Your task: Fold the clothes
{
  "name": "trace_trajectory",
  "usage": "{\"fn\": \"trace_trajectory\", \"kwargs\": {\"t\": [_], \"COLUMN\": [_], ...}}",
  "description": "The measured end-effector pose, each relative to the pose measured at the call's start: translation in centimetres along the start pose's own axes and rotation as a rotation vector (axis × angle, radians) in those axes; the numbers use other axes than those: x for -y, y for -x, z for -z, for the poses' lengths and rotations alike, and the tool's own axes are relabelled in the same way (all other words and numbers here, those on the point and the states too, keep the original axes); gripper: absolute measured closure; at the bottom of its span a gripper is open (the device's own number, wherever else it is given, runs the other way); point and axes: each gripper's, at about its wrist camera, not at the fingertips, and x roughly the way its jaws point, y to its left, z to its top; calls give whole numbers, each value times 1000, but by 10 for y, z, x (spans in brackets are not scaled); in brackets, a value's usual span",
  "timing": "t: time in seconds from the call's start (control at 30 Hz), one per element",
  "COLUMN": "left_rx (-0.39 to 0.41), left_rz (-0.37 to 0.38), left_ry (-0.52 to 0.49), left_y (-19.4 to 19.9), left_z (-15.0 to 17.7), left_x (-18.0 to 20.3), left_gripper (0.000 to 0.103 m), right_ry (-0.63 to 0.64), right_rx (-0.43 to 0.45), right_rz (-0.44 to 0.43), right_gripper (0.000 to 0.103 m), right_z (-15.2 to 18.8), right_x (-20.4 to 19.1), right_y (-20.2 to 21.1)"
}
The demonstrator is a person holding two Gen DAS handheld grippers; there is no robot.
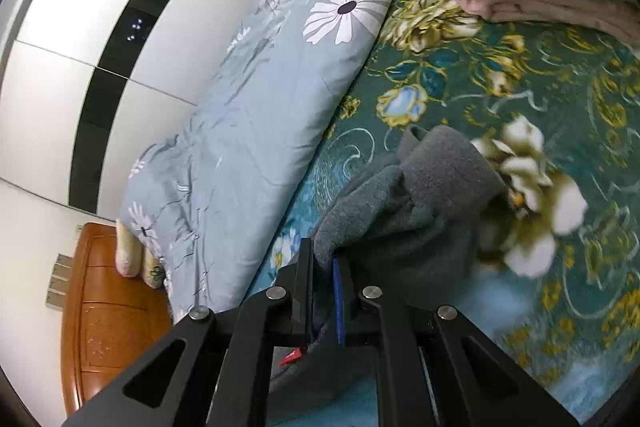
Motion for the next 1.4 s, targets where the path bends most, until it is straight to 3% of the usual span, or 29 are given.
{"fn": "trace_trajectory", "kwargs": {"t": [0.17, 0.37, 0.47, 0.57, 0.63, 0.67, 0.7, 0.77, 0.83, 0.9, 1.07, 1.17, 1.33, 1.4], "left_rx": [-68, -107, -124, -143, -120, -98, -63, -10, 23, 1, -24, -16, 23, 34], "left_rz": [-73, -123, -108, -47, 39, 65, 72, 37, -5, -18, 70, 115, 79, 81], "left_ry": [-36, 50, 55, -11, -55, -69, -81, -81, -57, 0, 144, 172, 141, 155], "left_y": [-64, -130, -147, -139, -113, -99, -82, -59, -45, -47, -69, -83, -98, -100], "left_z": [-38, -64, -69, -67, -61, -56, -50, -38, -28, -14, 8, 12, 8, 7], "left_x": [34, 29, 27, 33, 28, 21, 11, -15, -44, -72, -98, -93, -76, -72], "left_gripper": [101, 100, 97, 91, 70, 53, 44, 43, 42, 42, 42, 42, 42, 42], "right_ry": [-24, -60, -44, -27, -16, -10, 2, 26, 49, 59, 82, 45, -51, -92], "right_rx": [-20, -61, -78, -95, -106, -112, -112, -113, -113, -118, -96, -80, -75, -102], "right_rz": [50, 96, 125, 154, 173, 183, 179, 172, 165, 121, 62, 78, 168, 160], "right_gripper": [95, 95, 95, 94, 92, 91, 91, 84, 52, 41, 37, 35, 34, 34], "right_z": [-24, -43, -47, -50, -53, -54, -54, -55, -56, -57, -51, -42, -21, -13], "right_x": [-9, -15, -16, -17, -18, -18, -18, -18, -19, -19, -12, 22, 89, 108], "right_y": [-37, -80, -94, -108, -117, -122, -122, -121, -121, -116, -85, -61, -38, -44]}}
